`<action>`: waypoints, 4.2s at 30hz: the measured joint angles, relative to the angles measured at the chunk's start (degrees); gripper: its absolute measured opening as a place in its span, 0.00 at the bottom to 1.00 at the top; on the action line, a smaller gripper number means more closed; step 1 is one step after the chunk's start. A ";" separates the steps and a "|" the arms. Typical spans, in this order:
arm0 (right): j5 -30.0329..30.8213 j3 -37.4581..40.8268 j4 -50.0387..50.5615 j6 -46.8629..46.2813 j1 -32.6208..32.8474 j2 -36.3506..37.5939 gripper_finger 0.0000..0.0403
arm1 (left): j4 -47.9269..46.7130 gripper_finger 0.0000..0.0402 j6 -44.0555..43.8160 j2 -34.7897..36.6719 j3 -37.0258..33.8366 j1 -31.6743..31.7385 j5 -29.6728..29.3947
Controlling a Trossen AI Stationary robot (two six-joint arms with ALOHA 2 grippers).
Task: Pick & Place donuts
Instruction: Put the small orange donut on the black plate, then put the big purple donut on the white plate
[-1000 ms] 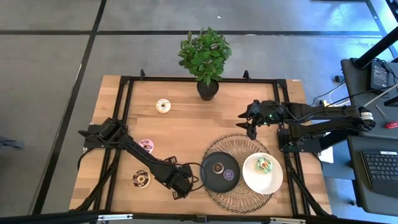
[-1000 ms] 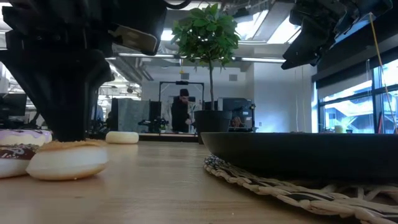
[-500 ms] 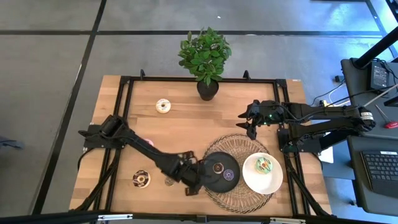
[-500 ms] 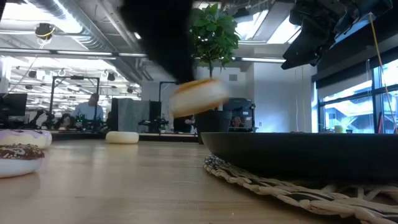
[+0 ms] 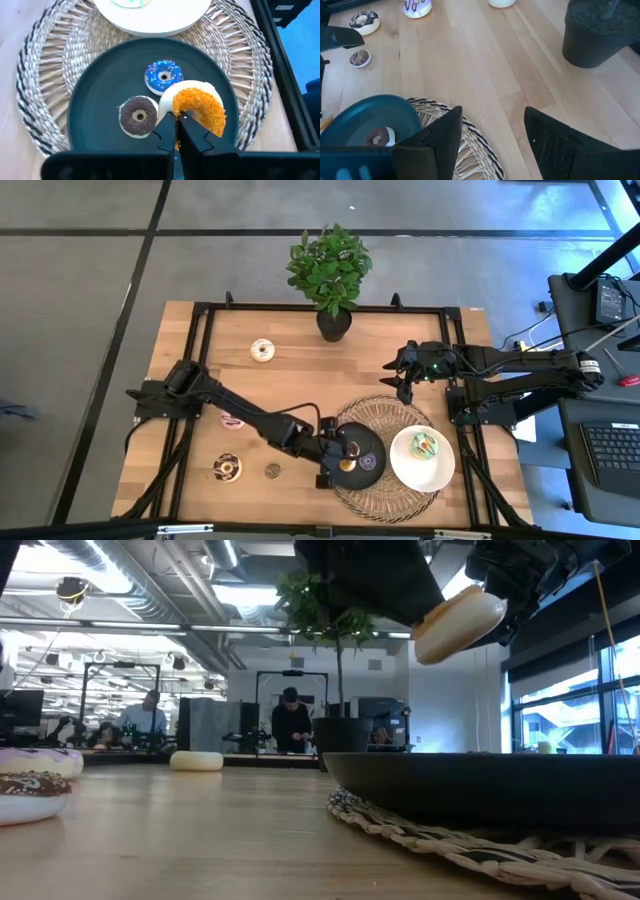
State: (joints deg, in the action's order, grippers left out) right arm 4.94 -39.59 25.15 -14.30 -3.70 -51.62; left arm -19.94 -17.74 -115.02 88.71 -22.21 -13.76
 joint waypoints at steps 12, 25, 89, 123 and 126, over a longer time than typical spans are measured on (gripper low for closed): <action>-0.01 -0.02 0.01 -0.54 0.02 -0.02 0.53 | -7.54 0.01 1.03 -9.87 10.97 -0.60 1.36; -0.01 -0.04 0.50 -1.89 0.02 -0.02 0.53 | -7.62 0.01 -1.39 -14.60 14.60 -0.24 2.05; -0.01 0.00 2.91 -0.27 0.04 0.00 0.53 | -40.55 0.30 -31.28 18.92 -16.01 2.71 -5.59; 0.01 0.00 2.40 -0.23 0.02 0.00 0.53 | -33.81 0.22 -63.39 40.21 -56.14 1.32 7.17; 0.01 0.00 2.39 -0.23 0.02 0.00 0.53 | -32.12 0.18 -62.57 40.19 -56.47 1.35 7.48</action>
State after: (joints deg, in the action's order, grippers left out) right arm 4.95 -39.59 27.54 -14.52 -3.68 -51.62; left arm -52.07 -80.31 -74.83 32.24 -20.86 -6.28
